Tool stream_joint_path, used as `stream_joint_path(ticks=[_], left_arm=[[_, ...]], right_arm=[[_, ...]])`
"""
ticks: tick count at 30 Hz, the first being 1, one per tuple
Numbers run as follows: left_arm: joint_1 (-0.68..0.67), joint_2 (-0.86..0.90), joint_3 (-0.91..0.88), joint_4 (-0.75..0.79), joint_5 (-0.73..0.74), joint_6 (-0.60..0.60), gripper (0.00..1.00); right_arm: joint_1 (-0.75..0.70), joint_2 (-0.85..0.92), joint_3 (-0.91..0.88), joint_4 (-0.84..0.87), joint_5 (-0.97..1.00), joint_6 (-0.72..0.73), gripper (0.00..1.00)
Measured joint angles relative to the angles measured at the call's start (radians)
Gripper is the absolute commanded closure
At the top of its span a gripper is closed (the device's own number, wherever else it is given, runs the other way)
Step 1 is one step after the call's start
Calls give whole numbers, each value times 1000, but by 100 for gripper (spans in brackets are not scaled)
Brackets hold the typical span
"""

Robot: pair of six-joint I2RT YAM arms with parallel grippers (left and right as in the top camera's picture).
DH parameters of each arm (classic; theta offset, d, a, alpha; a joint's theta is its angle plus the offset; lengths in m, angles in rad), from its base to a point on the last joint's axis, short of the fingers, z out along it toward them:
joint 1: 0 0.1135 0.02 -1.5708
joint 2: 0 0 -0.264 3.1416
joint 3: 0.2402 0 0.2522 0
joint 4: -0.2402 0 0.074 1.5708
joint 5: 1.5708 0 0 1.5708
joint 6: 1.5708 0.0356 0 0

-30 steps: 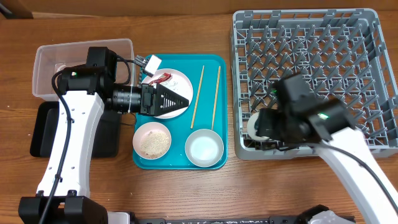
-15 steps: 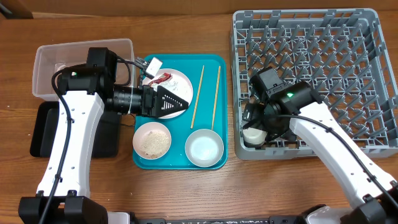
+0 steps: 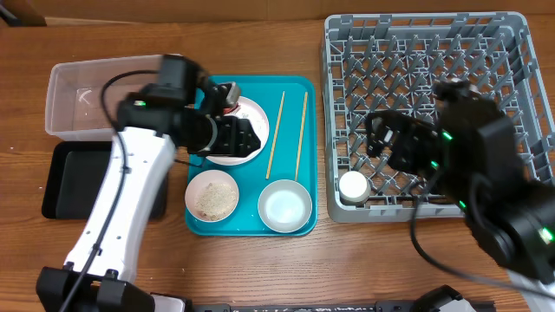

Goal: Sort waste into correct bins and load items into the dishwasher
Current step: 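Grasp the white tissue on the large plate with the left gripper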

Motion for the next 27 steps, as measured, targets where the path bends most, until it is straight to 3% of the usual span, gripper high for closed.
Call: stream_joint_path(ticks=[6,11,14,15,16,19,20,27], left_arm=[[-139,118,0,149,-416,-105,25],[-138,302,0,245,-529,-127,25],[-132,388,0,288,-539,-129,31],[-131,415,0,304,-539,-128,33],[-130,439,0,317,-539,-129,43],[-131,484,0,336,-530,-138,92],[-131,495,0,335,-525,-138,96],[-131,488,77,183,-496,-143,96]], right_arm=[[0,-18,0,-36,-9,0,0],[0,-10,0,-64,-15,0,0],[0,-10,0,-73,-19,0,0],[0,-10,0,-75,-18,0,0],[0,-10,0,-77,-18,0,0],[0,-10,0,-79,-19,0,0],[0,-10,0,-80,-19,0,0],[0,-10,0,-89,-19,0,0]])
